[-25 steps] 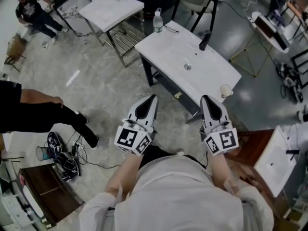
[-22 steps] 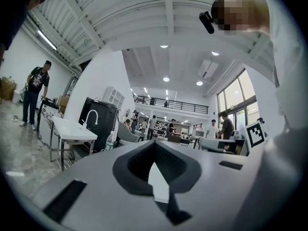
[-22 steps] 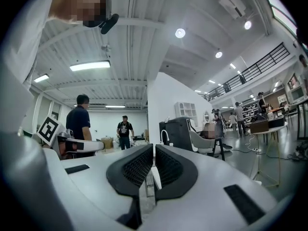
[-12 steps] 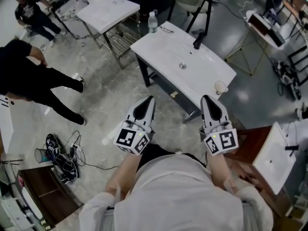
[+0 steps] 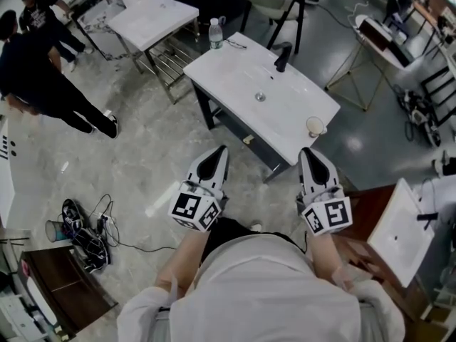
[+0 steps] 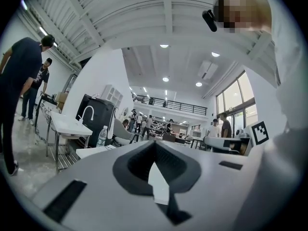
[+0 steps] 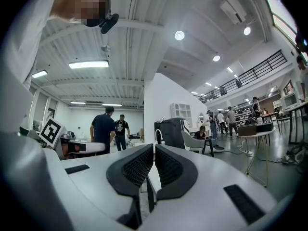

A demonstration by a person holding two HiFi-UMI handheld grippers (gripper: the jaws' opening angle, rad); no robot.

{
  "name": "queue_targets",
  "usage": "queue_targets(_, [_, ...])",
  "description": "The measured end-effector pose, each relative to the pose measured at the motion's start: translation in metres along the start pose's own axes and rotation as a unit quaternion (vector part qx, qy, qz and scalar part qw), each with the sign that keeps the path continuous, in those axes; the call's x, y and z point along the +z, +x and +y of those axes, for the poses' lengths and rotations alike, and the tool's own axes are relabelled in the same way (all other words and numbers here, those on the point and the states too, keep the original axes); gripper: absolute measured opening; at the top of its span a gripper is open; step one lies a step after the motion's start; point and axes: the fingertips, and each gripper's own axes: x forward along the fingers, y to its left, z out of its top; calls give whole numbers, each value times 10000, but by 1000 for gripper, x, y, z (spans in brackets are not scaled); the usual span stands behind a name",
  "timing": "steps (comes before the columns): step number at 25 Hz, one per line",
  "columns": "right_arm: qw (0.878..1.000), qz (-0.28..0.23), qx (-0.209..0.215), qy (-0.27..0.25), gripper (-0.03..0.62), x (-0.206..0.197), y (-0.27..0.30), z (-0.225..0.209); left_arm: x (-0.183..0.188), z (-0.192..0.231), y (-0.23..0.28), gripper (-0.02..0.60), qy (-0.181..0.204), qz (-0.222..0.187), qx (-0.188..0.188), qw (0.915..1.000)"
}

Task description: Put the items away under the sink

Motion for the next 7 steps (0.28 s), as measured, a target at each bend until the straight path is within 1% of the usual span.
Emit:
queue_targets(3, [10000, 8, -83, 53, 40, -4, -6, -5, -5, -7, -1, 3, -9, 41, -20, 10000])
queue_targets(7, [9998, -8, -136, 136, 40, -8, -6, -4, -12, -6, -6, 3, -27, 164, 4, 9999])
